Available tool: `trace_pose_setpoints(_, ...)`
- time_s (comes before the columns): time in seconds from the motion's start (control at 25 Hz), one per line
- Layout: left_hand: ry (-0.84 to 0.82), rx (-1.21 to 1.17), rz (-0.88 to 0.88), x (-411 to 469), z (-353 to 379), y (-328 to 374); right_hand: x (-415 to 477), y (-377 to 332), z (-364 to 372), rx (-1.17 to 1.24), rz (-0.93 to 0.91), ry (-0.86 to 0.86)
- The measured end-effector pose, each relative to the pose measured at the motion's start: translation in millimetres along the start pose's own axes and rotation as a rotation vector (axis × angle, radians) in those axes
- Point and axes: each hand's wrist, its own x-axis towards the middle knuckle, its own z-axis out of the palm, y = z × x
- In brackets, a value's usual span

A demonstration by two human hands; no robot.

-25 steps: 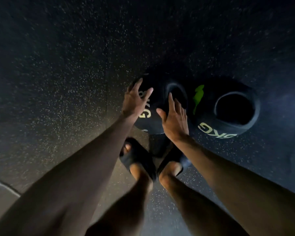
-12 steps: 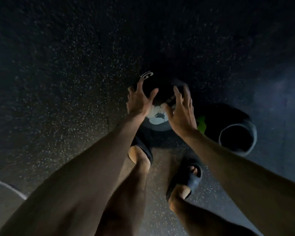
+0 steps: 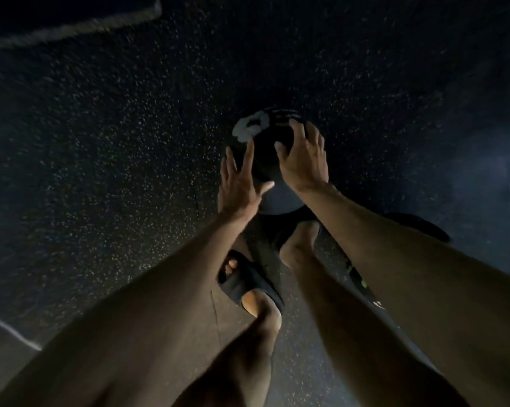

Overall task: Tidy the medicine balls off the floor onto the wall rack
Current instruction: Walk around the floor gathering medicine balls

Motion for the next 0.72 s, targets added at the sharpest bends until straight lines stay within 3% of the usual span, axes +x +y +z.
trace_pose_setpoints(0.08,0.014,0.024,-0.035,36,-24,3,-10,5,1,-0.032,-0.065,0.035)
trace_pose_setpoints(0.2,0.109,-0.018,-0.124,86,-39,15,-12,19,1,-0.001,-0.108,-0.056)
trace_pose_setpoints(0.36,0.140,-0.121,-0.192,151,-54,48,53,11,-20,0.104,-0.084,-0.127)
trace_pose_setpoints(0.48,0.113,-0.090,-0.078,158,-61,61,106,1,-40,0.135,-0.019,-0.178)
trace_pose_setpoints(0.6,0.051,0.143,0.159,145,-55,68,170,-14,-58,0.168,0.156,-0.226)
trace_pose_setpoints(0.72,0.073,0.194,0.245,180,-69,83,220,-22,-78,0.219,0.229,-0.169)
